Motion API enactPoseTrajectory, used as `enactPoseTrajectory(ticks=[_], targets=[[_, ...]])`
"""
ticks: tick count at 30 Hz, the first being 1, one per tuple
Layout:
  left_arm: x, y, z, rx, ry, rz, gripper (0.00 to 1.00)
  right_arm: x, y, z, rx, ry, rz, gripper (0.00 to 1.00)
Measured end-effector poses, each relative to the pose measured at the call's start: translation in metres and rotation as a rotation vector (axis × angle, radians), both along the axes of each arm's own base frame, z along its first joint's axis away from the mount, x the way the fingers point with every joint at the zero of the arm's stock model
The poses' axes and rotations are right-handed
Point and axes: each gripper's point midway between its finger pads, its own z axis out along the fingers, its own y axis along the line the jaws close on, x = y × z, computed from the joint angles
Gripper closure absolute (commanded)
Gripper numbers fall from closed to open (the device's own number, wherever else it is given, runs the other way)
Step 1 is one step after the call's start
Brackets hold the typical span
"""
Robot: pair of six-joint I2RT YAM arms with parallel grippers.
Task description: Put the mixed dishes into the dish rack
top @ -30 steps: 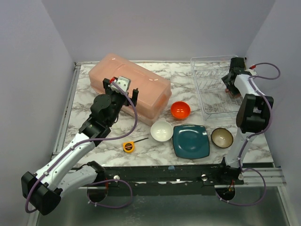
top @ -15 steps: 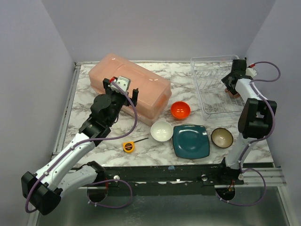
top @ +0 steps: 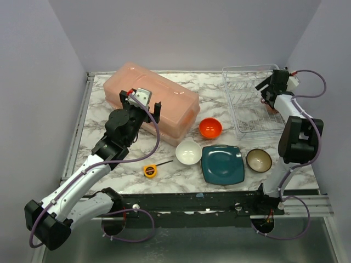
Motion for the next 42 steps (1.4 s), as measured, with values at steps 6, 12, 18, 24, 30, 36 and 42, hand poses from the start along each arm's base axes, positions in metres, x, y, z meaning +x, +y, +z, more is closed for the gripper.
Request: enactPoseTrajectory(ticks=[6, 12, 18, 24, 30, 36, 42], targets=[[0.0, -0.001, 0.0, -0.007, 0.003, -0.003, 0.07, -0.024, 0.01, 0.019, 0.02, -0.012, 0.028, 0.07], [-0.002, -0.003, -0.001, -0.015, 0.011, -0.018, 0.07, -0.087, 0.024, 0.07, 0.026, -0.018, 0.06, 0.06], [-0.008, -0.001, 0.008, -0.038, -0.006, -0.026, 0.07, -0.164, 0.037, 0.089, 0.062, 0.019, 0.03, 0.0], [-0.013, 0.002, 0.016, -0.055, -0.027, -0.026, 0.06, -0.243, 0.036, 0.048, 0.142, 0.208, -0.177, 0.0], [-0.014, 0.003, 0.022, -0.071, -0.047, -0.027, 0.06, -0.31, 0.028, -0.009, 0.134, 0.457, -0.374, 0.03], [-0.011, -0.001, 0.016, -0.07, -0.026, -0.03, 0.06, -0.346, 0.033, -0.047, 0.137, 0.611, -0.41, 0.19], [-0.009, -0.004, 0.01, -0.061, -0.008, -0.034, 0.06, -0.354, 0.05, -0.074, 0.207, 0.652, -0.341, 0.46]])
